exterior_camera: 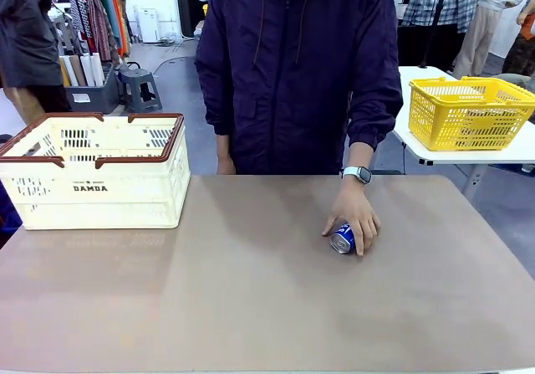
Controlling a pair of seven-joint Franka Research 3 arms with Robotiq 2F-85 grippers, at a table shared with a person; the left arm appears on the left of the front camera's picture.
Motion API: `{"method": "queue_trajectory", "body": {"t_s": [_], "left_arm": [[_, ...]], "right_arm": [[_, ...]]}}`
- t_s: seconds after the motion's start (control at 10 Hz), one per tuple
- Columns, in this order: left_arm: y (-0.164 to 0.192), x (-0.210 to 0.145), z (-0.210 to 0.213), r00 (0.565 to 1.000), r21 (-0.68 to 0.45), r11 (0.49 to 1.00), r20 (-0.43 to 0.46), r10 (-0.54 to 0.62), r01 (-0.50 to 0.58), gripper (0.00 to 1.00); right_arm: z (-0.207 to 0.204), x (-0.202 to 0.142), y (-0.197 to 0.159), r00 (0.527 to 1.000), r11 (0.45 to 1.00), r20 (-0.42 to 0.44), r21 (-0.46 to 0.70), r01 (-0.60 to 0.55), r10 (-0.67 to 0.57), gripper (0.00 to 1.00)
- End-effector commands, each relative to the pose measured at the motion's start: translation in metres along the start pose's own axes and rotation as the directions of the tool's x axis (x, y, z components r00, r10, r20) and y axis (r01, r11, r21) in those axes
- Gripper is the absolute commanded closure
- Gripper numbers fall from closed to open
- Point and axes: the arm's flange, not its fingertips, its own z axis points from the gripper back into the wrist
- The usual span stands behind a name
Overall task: Place the drinks into the Shopping basket.
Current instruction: Pick up one drink and place it into the Shopping basket.
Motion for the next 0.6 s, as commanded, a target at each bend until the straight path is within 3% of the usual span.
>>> {"method": "queue_trajectory", "body": {"t_s": [0.0, 0.4, 0.5], "left_arm": [[-0.002, 0.001, 0.002, 1.000, -0.017, 1.000, 0.003, -0.011, 0.011, 0.00], [-0.002, 0.001, 0.002, 1.000, -0.017, 1.000, 0.003, -0.011, 0.011, 0.00], [-0.002, 0.001, 0.002, 1.000, -0.017, 1.000, 0.003, -0.011, 0.011, 0.00]], "right_arm": [[0.003, 0.000, 0.001, 1.000, 1.000, -0.004, 0.005, -0.016, 0.016, 0.00], [0.000, 0.000, 0.000, 1.000, 1.000, 0.000, 0.000, 0.000, 0.000, 0.00], [-0.053, 0.012, 0.032, 0.987, 0.994, -0.131, -0.054, -0.095, 0.087, 0.00]]}}
